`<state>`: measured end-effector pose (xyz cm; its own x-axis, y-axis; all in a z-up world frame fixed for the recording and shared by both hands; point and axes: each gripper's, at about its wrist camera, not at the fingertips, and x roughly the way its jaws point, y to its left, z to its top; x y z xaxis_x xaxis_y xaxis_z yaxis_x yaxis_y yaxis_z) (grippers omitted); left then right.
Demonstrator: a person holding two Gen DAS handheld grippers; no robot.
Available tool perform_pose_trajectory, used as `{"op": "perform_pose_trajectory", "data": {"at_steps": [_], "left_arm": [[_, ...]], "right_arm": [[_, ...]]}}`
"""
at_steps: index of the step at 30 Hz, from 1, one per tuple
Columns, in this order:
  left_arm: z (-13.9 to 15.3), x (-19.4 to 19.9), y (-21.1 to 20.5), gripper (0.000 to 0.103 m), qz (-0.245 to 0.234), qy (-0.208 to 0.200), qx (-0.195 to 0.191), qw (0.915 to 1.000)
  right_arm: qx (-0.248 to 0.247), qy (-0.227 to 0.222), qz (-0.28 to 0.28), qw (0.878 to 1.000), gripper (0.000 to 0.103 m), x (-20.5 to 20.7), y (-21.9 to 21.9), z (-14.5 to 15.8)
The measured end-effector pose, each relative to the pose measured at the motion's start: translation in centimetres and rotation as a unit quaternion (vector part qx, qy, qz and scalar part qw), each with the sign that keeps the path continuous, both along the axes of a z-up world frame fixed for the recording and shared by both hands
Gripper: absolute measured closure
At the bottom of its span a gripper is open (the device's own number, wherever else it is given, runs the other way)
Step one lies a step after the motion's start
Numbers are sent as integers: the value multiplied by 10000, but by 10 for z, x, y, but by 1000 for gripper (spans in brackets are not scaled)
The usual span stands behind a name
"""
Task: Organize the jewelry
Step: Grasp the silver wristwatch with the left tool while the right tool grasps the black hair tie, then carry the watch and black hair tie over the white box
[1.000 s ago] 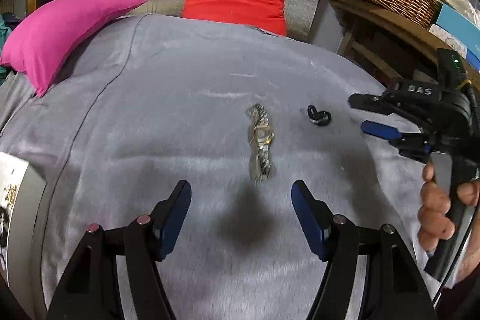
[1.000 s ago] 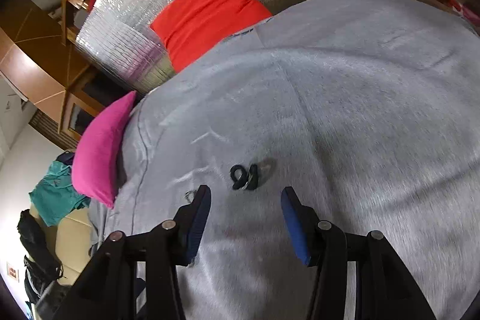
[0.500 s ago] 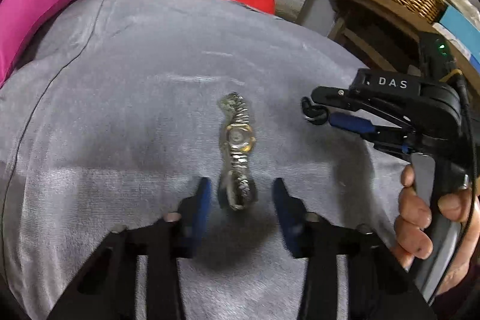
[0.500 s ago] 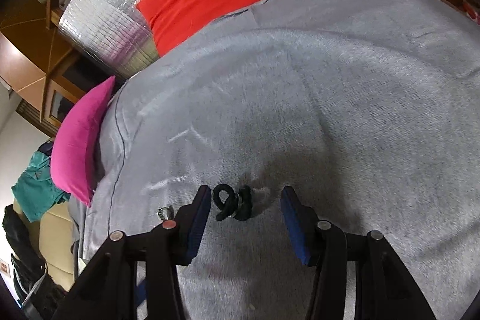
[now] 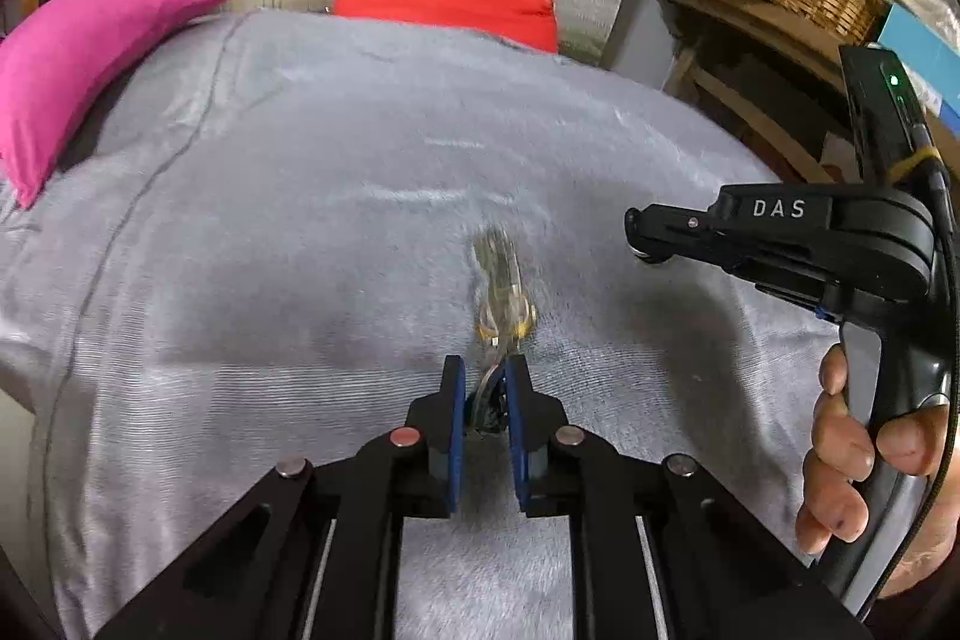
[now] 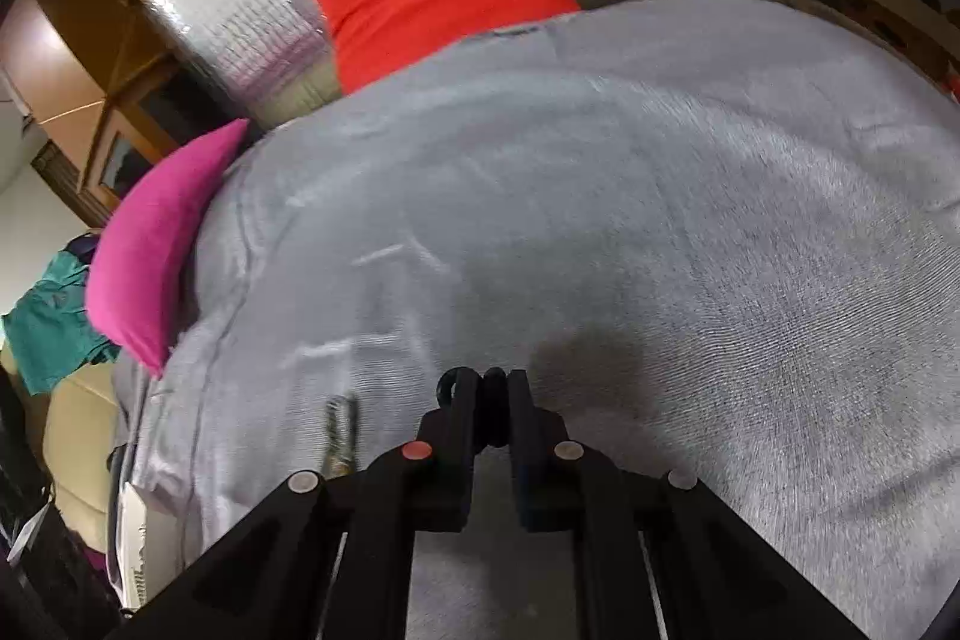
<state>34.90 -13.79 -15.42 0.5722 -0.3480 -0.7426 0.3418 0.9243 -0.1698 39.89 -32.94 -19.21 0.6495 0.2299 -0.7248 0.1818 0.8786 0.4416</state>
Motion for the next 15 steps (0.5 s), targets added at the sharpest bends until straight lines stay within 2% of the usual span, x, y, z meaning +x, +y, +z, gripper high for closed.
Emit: {"op": "perform_pose_trajectory", "data": {"at_steps": [1,3,8,15], "left_arm": [[4,-4,3,90,7,-52,11,10000],[16,-14,13,97,17,-178,34,9998],[38,-51,40,97,27,-394,136,9991],[24,-76,58,97,-188,-336,373,9986]], "right_arm": [[39,-55,24,10000,92,-4,2,5],[97,-172,71,9998,92,-13,8,16],[260,-405,208,9986,92,-34,28,38],[104,-509,300,9982,92,-61,52,49]]}}
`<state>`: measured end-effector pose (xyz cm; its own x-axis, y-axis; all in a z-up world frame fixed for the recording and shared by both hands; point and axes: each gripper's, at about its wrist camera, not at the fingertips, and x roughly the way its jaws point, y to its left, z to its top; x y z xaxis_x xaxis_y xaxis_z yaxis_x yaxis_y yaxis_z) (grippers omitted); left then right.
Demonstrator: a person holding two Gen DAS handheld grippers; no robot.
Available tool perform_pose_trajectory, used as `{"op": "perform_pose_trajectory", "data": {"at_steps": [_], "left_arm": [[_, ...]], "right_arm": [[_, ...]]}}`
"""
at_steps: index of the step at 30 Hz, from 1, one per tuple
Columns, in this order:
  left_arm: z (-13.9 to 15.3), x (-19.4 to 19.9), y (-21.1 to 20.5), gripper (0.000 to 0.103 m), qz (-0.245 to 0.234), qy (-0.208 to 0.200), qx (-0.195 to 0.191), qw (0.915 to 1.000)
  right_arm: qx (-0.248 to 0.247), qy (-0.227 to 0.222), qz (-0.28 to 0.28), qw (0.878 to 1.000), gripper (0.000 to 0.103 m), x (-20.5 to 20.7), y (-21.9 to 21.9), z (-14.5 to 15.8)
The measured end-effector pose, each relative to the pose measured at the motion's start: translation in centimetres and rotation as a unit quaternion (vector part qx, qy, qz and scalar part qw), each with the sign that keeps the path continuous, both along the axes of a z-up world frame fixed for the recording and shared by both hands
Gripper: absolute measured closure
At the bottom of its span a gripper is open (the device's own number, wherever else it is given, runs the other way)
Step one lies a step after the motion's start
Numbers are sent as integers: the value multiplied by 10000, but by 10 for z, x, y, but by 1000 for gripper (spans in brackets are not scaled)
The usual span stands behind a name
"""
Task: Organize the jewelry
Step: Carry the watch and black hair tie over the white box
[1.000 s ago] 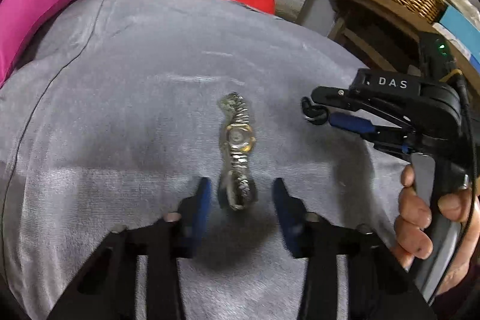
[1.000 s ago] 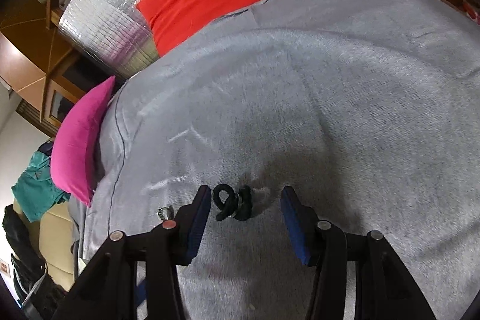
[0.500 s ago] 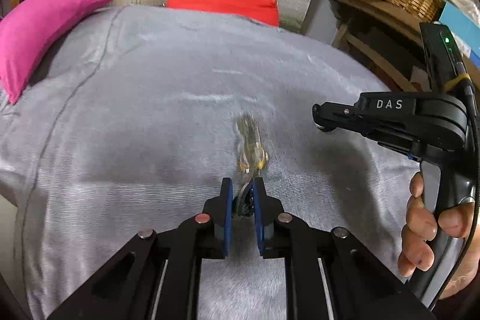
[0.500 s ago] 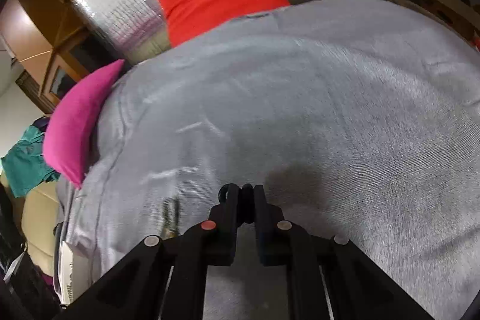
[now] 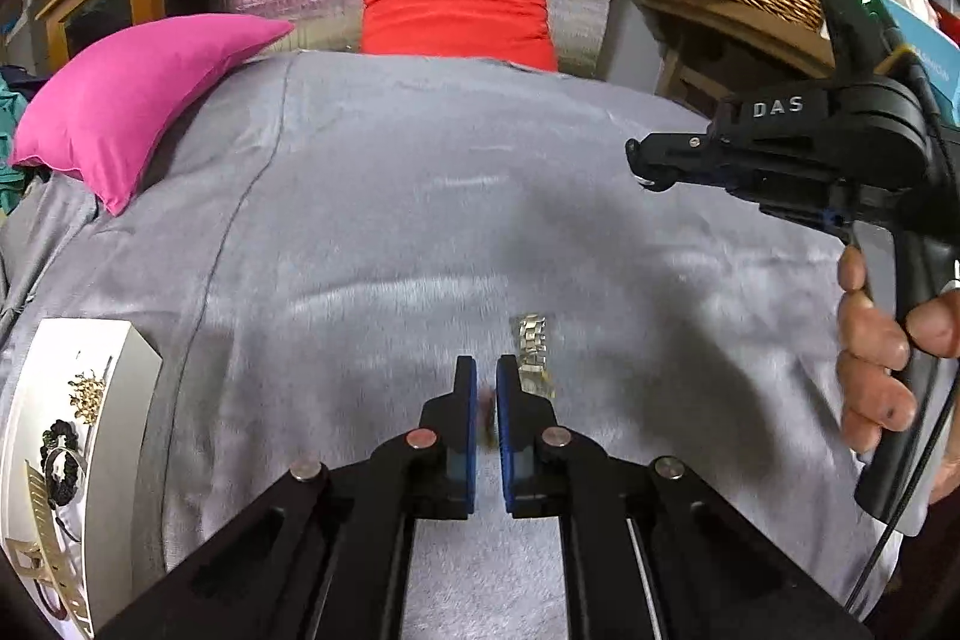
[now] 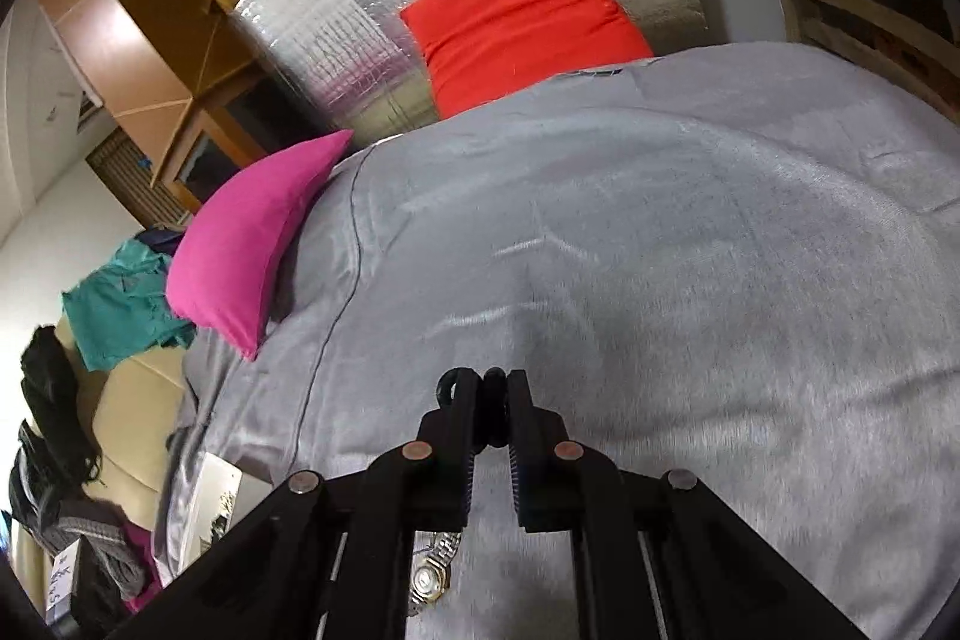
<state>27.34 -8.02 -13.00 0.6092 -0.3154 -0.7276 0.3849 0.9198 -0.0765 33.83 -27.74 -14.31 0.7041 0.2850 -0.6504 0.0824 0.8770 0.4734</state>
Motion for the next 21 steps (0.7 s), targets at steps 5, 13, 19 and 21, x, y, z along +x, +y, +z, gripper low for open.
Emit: {"op": "perform_pose_trajectory", "data": {"at_steps": [5,13,19,21], "left_arm": [[-11,-2,0,61,-284,301,49,9991],[-37,5,-23,21,-451,735,150,9962],[-44,13,-14,83,-170,867,129,9960],[-45,15,-9,85,-103,962,2,9953]], "right_arm": [[38,142,-33,9999,92,-13,-7,-10],[86,238,-11,9997,92,-7,-11,-16],[157,247,-11,9996,92,-5,-17,-16],[219,262,-5,9994,92,-5,-18,-17]]}}
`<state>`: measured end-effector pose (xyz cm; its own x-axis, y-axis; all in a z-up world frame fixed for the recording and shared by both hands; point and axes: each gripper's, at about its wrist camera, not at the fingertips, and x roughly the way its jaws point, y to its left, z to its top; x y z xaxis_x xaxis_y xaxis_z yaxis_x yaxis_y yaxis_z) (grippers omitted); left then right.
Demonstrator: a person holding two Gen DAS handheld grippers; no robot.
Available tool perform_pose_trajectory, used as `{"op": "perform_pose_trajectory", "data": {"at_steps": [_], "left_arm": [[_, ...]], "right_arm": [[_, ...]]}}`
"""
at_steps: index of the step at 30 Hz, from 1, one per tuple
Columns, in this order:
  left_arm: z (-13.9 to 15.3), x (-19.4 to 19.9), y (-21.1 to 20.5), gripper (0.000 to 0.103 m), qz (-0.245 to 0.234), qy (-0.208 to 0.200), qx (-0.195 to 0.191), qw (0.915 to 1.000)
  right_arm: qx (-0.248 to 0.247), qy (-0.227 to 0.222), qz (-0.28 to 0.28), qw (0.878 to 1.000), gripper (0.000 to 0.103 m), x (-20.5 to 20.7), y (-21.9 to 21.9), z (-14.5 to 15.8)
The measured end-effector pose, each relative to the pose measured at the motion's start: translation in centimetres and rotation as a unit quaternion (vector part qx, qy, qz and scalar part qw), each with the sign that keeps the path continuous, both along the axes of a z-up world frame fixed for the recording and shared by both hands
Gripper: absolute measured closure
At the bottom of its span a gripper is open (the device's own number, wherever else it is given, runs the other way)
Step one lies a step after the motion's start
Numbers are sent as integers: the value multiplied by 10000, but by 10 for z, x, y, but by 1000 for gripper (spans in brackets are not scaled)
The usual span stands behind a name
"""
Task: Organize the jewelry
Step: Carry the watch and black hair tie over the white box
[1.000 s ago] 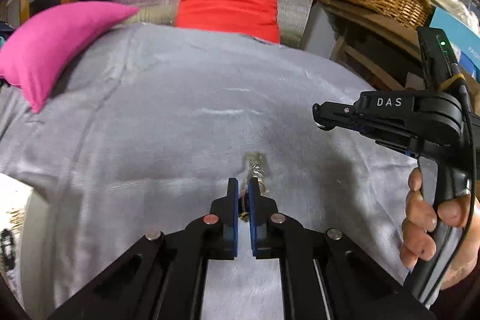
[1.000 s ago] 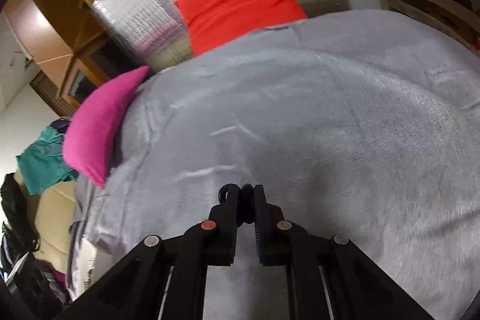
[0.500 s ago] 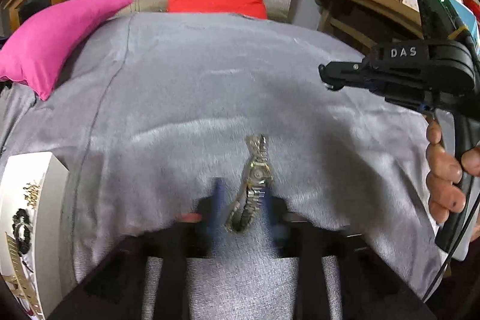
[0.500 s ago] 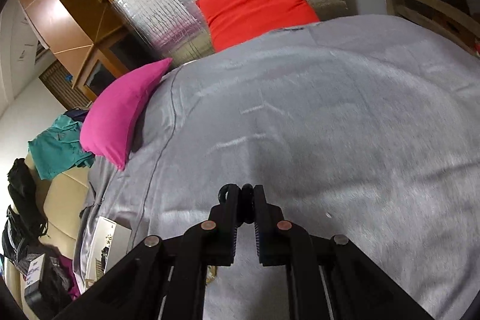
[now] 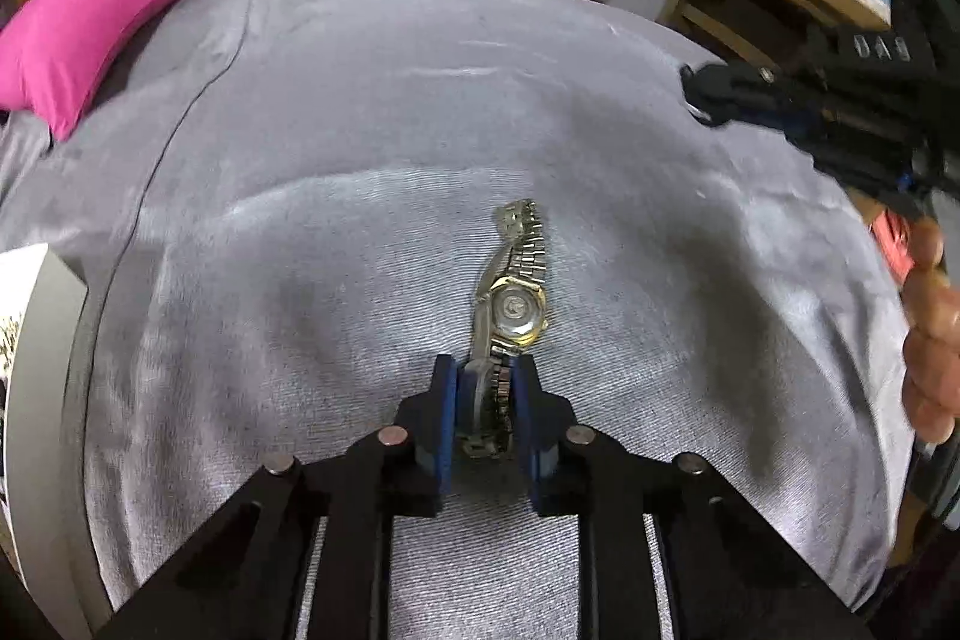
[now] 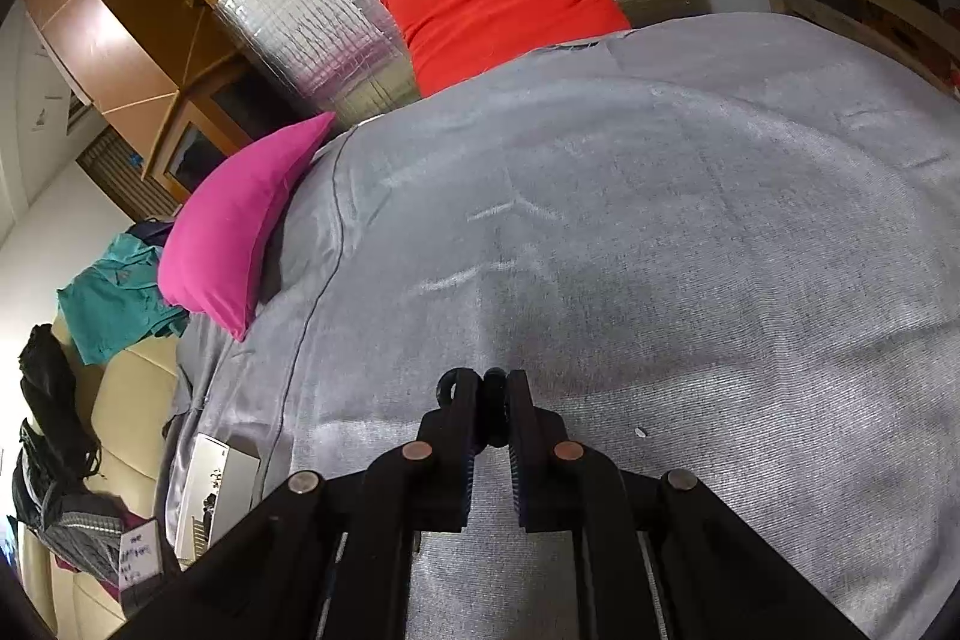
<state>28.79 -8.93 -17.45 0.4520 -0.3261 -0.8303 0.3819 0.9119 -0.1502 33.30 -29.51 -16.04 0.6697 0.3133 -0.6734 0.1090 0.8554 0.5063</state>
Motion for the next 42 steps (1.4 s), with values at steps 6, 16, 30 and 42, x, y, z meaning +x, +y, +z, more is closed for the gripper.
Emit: {"op": "perform_pose_trajectory", "data": {"at_steps": [6,16,30,42], "left_arm": [[25,-17,2,90,-19,-265,-137,9996],[73,-48,52,90,386,-705,-444,9958],[126,-110,177,90,1613,-1434,-490,9752],[123,-173,282,90,2587,-1497,189,9541]], "right_arm": [[1,-94,139,9999,92,-3,14,5],[-2,-270,446,9986,92,-9,55,15],[13,-496,1150,9921,92,-28,136,26],[153,-549,1646,9847,92,-39,193,27]]}}
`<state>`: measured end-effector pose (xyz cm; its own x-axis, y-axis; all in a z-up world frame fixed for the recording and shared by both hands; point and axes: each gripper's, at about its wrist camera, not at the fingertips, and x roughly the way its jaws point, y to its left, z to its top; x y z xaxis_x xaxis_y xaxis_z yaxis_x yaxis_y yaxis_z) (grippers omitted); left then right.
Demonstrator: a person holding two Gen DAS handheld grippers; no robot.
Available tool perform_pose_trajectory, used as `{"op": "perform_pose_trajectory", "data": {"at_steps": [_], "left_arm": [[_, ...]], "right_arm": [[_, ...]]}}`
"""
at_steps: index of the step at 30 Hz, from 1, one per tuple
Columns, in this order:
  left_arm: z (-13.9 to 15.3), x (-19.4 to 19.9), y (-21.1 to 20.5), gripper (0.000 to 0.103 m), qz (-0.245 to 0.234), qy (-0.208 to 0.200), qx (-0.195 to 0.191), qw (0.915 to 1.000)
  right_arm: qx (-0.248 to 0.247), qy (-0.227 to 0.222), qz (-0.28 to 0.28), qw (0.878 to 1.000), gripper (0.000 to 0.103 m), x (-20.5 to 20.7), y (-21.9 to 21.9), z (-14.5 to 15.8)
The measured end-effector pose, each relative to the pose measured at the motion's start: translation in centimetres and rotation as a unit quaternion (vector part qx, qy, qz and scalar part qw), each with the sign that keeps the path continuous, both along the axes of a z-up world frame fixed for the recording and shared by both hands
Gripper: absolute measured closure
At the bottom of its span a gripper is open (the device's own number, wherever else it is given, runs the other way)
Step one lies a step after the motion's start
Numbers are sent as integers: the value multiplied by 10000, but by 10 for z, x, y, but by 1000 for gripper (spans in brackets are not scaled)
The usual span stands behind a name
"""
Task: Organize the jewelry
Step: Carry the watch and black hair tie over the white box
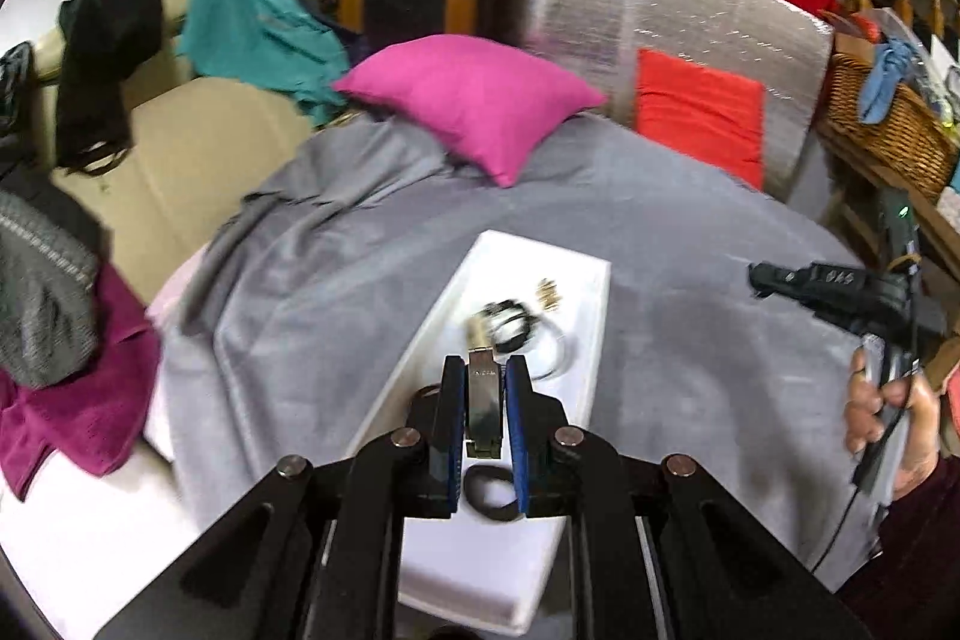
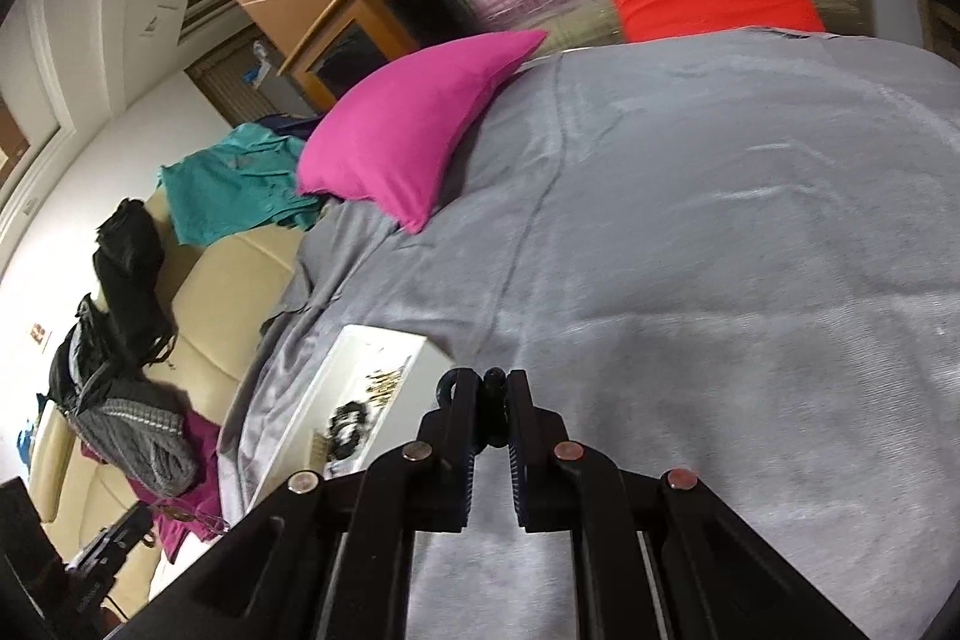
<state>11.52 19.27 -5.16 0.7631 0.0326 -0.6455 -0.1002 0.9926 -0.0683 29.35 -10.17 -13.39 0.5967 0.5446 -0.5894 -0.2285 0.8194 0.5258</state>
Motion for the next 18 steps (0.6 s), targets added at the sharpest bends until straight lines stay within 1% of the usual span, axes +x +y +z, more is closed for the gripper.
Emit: {"op": "perform_pose_trajectory", "data": {"at_steps": [3,9,12,15,18], "left_arm": [[-11,-4,10,90,131,117,-37,9998],[-28,-2,21,90,329,303,-127,9989],[-36,0,28,90,367,465,-232,9980],[-46,2,31,90,344,663,-258,9969],[-56,5,36,90,291,805,-428,9954]], "right_arm": [[51,-67,243,9997,92,-5,24,4],[-273,-255,840,9958,92,-11,93,11],[-262,-221,985,9945,92,-5,118,12],[-427,-187,1140,9924,92,3,147,11],[-600,-103,1275,9900,92,14,172,6]]}}
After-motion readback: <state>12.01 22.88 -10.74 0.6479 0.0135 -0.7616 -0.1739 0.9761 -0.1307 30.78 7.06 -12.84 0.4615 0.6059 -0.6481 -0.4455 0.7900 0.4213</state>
